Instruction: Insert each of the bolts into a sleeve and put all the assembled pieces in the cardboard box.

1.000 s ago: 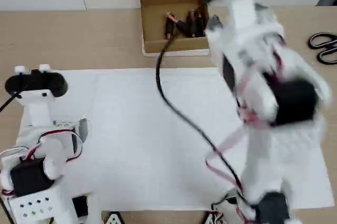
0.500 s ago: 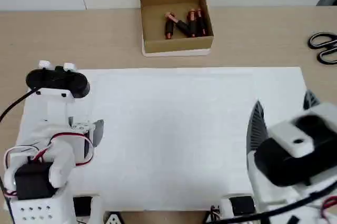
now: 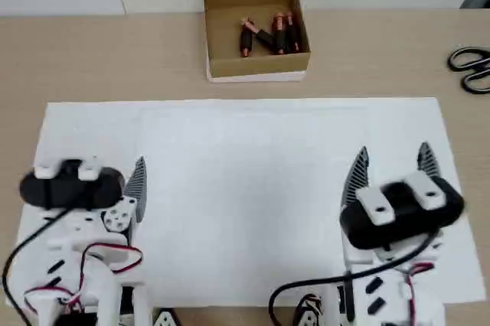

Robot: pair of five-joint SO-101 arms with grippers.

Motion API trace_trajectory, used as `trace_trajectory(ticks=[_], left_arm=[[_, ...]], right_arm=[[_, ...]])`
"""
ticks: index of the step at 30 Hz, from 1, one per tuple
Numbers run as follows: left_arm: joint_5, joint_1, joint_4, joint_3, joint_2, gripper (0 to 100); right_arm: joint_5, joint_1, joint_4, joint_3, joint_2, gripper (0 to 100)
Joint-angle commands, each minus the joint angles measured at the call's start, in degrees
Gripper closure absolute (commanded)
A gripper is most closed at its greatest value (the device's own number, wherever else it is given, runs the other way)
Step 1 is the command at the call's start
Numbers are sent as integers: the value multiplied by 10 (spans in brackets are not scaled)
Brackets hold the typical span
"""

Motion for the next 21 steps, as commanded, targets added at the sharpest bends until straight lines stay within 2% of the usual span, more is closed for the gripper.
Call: trace_trajectory(ticks=[1, 10, 21], left_arm=[[-4, -12, -38, 13, -2, 771], [-4, -87, -180, 203, 0, 771], [-3, -92, -196, 293, 0, 771]], right_arm=[[4, 5, -48, 83, -27, 745], [4, 5, -146, 275, -28, 745], [0, 6, -228, 455, -28, 745]])
